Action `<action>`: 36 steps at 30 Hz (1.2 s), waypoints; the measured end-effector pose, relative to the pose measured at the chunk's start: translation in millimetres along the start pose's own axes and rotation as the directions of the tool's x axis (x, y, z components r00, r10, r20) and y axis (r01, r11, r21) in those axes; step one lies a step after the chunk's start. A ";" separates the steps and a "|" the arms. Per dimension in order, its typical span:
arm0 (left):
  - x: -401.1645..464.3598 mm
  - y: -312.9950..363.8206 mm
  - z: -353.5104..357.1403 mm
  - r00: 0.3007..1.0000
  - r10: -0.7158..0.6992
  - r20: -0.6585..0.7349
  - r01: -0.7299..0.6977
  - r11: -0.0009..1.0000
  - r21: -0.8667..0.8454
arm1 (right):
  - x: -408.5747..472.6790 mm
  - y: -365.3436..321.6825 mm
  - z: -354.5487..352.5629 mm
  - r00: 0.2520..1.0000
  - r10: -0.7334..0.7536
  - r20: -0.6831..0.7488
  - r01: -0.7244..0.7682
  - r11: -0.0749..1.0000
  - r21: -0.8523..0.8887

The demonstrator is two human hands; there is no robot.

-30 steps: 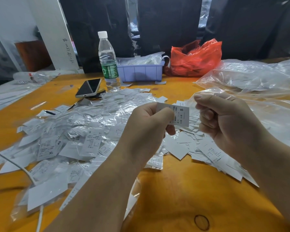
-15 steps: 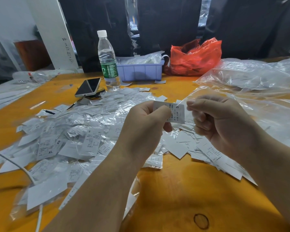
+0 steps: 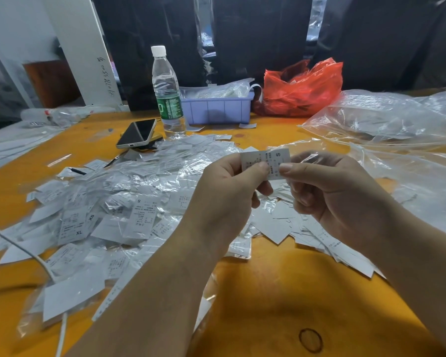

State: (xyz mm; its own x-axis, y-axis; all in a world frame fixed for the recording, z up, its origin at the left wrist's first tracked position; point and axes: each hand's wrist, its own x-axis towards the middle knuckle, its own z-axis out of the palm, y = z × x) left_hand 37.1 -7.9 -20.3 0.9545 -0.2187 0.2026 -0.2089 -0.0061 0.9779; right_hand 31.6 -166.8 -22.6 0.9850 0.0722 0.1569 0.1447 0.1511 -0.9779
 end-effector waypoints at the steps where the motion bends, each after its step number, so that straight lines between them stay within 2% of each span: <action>1: -0.3 -0.5 0.8 1.000 -0.006 0.001 0.006 1.000 -0.015 | -0.2 0.3 0.8 1.000 -0.008 0.001 0.008 1.000 0.006; 5: -2.0 -5.5 6.4 1.000 -0.013 0.019 0.014 0.999 -0.041 | -0.4 2.5 2.6 0.999 -0.033 -0.014 0.033 0.999 0.014; 10: -3.4 -5.6 8.7 0.996 0.004 0.092 -0.009 0.998 0.061 | 0.3 5.4 0.4 0.999 -0.047 -0.010 0.046 0.999 -0.018; 13: 2.0 -1.5 12.2 0.987 -0.080 0.137 0.065 0.992 0.108 | -0.3 9.3 1.5 0.998 -0.061 0.010 0.061 0.997 -0.055; 15: 8.1 -0.7 14.1 0.968 -0.188 0.163 0.154 0.968 0.201 | -1.3 11.4 4.8 0.997 -0.070 0.023 0.071 0.997 -0.037; 17: 9.0 -1.9 9.9 0.951 -0.244 0.190 0.202 0.956 0.213 | -1.7 11.8 6.6 0.999 -0.052 0.015 0.052 0.999 -0.013; 22: 0.5 0.2 -3.9 0.989 0.044 0.143 -0.046 0.999 0.014 | -0.7 6.5 2.9 0.995 0.065 0.077 -0.069 0.997 0.044; 24: 2.9 -0.4 -5.1 0.990 0.066 0.123 -0.063 0.998 -0.028 | -1.2 5.8 2.0 0.984 0.111 0.136 -0.118 0.992 0.041; 27: 3.0 -0.9 -5.3 0.994 0.066 0.086 -0.069 0.997 0.028 | -1.8 6.3 1.5 0.967 0.176 0.184 -0.178 0.984 -0.007; 30: 4.2 -1.4 -9.4 0.997 0.064 0.031 -0.068 0.988 0.141 | -2.0 0.8 0.4 0.948 0.256 0.189 -0.231 0.962 -0.145; 32: 9.5 -1.5 -17.3 0.999 -0.007 -0.033 0.013 0.982 0.189 | -2.0 -3.5 -1.3 0.956 0.262 0.131 -0.210 0.925 -0.317; 34: 14.2 -3.7 -25.3 0.990 -0.086 -0.113 0.112 0.963 0.243 | -1.3 -5.0 -4.6 0.991 0.133 0.010 -0.101 0.792 -0.602; 36: 15.4 -8.5 -28.0 0.976 -0.064 -0.207 0.138 0.921 0.366 | -0.2 -3.2 -10.6 0.998 -0.046 -0.042 -0.006 0.600 -0.800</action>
State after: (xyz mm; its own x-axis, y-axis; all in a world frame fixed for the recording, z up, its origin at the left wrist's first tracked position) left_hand 59.6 16.1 -24.0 0.9892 -0.0112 0.1459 -0.1386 -0.3924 0.9093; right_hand 32.0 -177.8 -21.0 0.9805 0.0238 0.1953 0.1560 -0.6988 -0.6981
